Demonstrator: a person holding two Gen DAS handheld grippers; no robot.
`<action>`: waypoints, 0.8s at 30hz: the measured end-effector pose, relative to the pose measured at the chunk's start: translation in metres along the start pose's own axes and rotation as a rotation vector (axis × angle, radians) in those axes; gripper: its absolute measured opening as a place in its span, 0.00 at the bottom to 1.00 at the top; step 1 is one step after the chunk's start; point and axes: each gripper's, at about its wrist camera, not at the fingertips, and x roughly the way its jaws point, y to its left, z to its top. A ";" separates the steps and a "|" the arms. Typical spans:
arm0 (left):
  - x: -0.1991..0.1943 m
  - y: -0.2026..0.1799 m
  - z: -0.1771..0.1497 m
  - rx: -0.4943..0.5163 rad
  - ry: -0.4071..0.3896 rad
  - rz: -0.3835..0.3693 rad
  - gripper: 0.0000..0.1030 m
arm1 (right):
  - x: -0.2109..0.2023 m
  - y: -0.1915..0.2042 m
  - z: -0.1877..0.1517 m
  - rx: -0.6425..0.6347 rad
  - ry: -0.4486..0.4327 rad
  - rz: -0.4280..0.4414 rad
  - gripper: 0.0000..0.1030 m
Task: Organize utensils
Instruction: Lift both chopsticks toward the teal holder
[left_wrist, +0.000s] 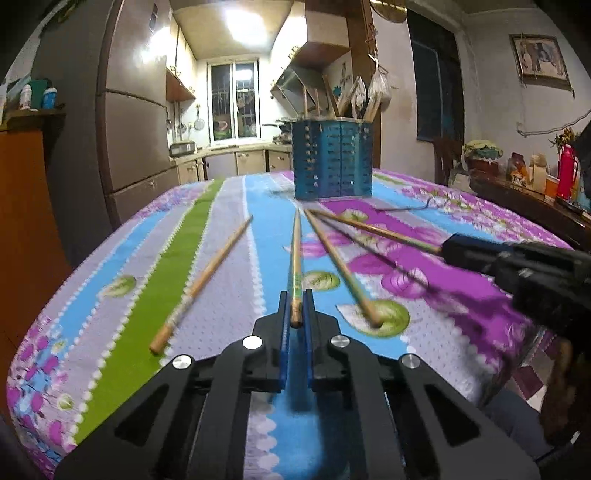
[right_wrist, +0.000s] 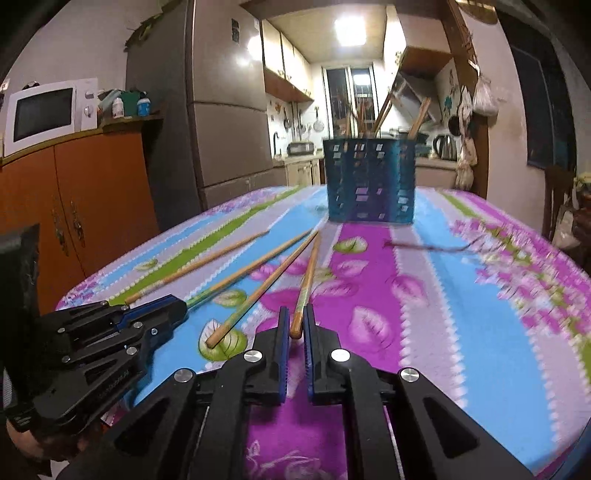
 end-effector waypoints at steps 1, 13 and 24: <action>-0.002 0.000 0.003 0.001 -0.009 0.002 0.05 | -0.008 -0.001 0.006 -0.013 -0.021 -0.007 0.07; -0.028 -0.001 0.074 0.052 -0.232 0.033 0.05 | -0.053 -0.014 0.083 -0.135 -0.243 0.003 0.07; -0.006 0.003 0.146 0.063 -0.293 0.017 0.05 | -0.015 -0.050 0.157 -0.145 -0.218 0.071 0.07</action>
